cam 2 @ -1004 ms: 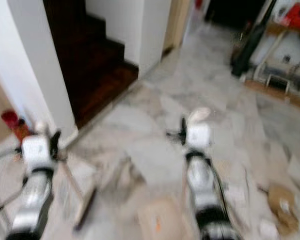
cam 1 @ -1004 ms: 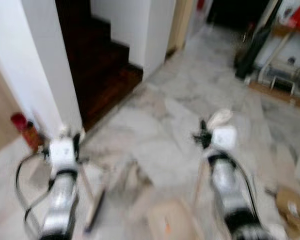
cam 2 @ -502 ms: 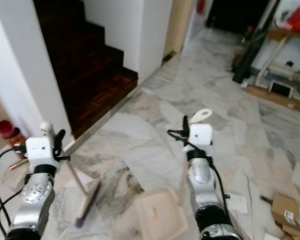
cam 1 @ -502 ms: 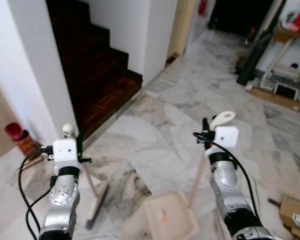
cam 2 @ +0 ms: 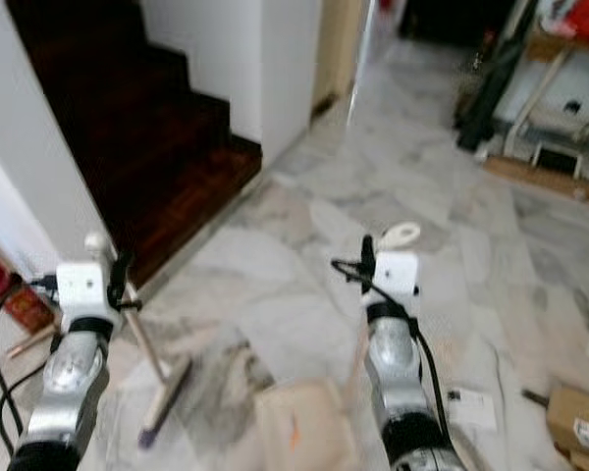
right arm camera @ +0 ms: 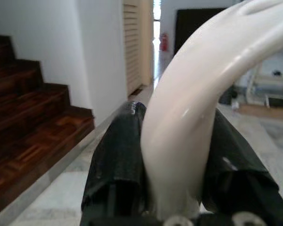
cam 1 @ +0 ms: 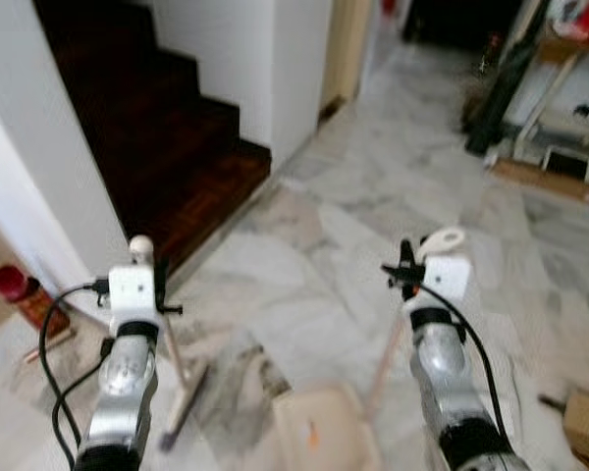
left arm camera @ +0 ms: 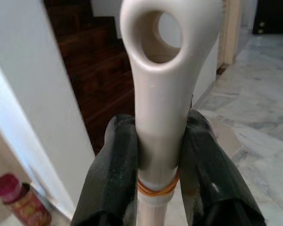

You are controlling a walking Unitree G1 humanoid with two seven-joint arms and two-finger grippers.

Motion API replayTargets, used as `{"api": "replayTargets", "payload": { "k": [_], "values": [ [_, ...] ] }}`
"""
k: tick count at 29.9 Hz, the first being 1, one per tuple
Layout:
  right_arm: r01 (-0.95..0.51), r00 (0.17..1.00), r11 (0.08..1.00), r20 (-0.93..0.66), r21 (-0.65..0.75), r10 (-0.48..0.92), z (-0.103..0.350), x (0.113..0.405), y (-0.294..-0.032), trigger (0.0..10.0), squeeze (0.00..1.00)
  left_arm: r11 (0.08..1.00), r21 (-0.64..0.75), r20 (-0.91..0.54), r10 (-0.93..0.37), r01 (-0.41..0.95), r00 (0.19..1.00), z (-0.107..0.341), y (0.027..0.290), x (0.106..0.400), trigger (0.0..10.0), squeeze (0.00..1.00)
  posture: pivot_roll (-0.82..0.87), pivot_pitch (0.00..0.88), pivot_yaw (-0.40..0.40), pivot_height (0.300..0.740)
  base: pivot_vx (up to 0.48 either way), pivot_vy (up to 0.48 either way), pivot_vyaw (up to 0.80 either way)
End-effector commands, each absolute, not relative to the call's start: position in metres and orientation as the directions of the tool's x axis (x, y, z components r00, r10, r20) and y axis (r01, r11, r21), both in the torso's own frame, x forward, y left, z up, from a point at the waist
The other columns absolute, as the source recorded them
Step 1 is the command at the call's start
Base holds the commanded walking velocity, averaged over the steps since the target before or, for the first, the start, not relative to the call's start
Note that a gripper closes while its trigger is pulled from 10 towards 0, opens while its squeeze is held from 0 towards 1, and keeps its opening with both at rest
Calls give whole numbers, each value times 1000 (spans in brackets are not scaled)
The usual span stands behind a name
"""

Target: Sweep floor

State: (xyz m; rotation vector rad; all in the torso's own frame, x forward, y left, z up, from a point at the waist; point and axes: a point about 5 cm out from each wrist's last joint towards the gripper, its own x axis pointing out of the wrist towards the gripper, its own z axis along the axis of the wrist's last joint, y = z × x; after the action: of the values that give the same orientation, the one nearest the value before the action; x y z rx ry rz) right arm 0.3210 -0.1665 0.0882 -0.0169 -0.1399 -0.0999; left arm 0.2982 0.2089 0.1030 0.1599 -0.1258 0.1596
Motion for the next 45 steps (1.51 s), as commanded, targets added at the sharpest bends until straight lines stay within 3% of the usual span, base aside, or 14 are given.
{"api": "replayTargets", "payload": {
  "k": [1,10,45],
  "values": [
    [122,979,992,169,-25,-116,95,323,-175,10000,0,978,142,173,125,-150,977,112,202,301,10000,0,113,0,-25,740,319,0,0],
    [85,983,996,166,-24,-80,96,325,-165,10000,0,975,137,167,153,-177,974,109,207,298,10000,0,124,0,-43,740,315,0,0],
    [73,986,997,153,-33,-67,95,325,-169,10000,0,972,121,164,181,-202,970,107,206,295,10000,0,117,0,-67,740,314,0,0]
  ]
}}
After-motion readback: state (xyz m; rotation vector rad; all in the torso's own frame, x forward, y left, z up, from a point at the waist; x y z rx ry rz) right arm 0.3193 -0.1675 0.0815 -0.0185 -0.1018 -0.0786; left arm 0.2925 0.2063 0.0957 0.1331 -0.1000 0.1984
